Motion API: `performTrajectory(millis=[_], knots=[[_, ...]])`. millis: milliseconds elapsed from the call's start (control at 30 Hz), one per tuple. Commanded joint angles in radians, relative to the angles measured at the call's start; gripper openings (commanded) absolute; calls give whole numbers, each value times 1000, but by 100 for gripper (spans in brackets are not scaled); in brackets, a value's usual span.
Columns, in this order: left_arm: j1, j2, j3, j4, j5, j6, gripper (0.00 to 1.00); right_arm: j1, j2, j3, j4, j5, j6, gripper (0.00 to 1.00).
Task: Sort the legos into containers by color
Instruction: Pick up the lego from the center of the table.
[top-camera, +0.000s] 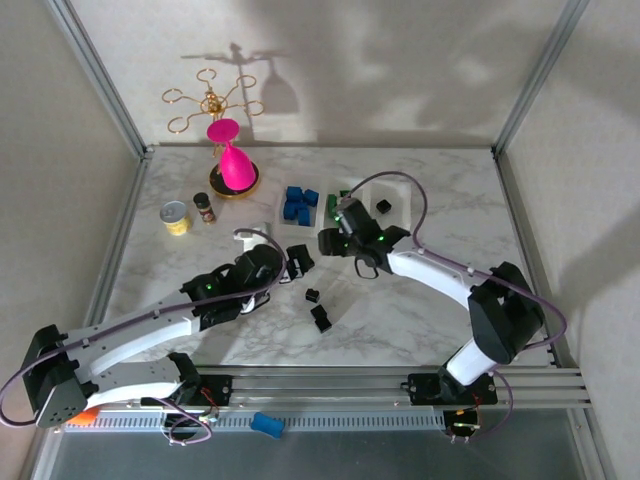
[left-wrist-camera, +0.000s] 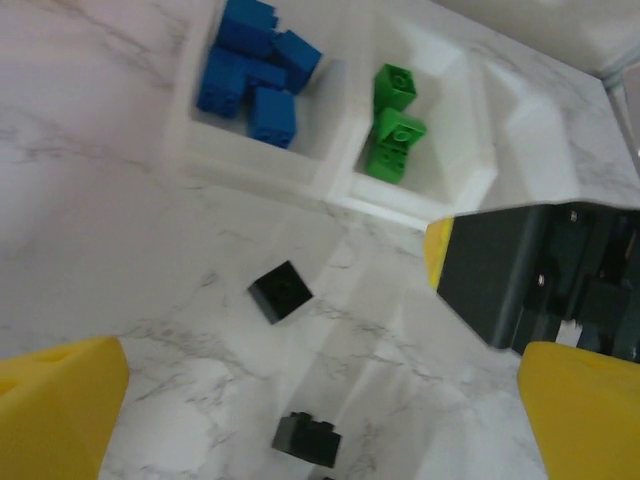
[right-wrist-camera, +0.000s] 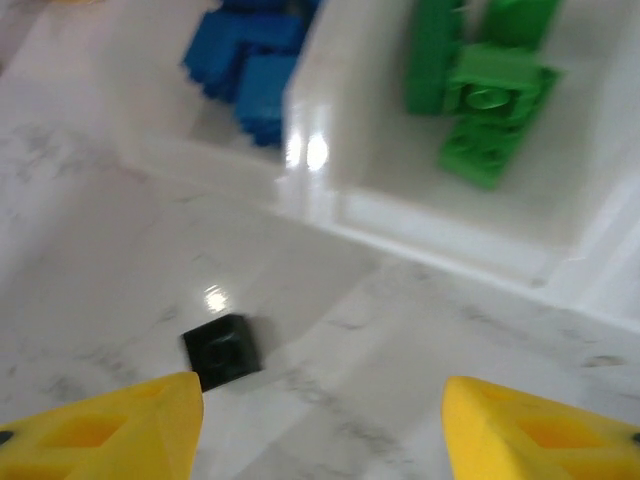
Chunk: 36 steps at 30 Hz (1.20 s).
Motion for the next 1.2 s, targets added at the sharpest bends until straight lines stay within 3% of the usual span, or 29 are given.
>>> performTrajectory(millis=[0,167,533,1167], knots=[[9,-67,-46,-68,-62,-70,100,47,84,32,33,-21,29,67],[18,-134,-85,-110,-83,-106,100,101,187,76,55,-27,-33,69],[44,-176,-115,-125,-106,-139,100,107,349,179,25,-20,-118,66],[61,-163,-115,-111,-87,-132,100,106,411,214,12,3,-145,43]])
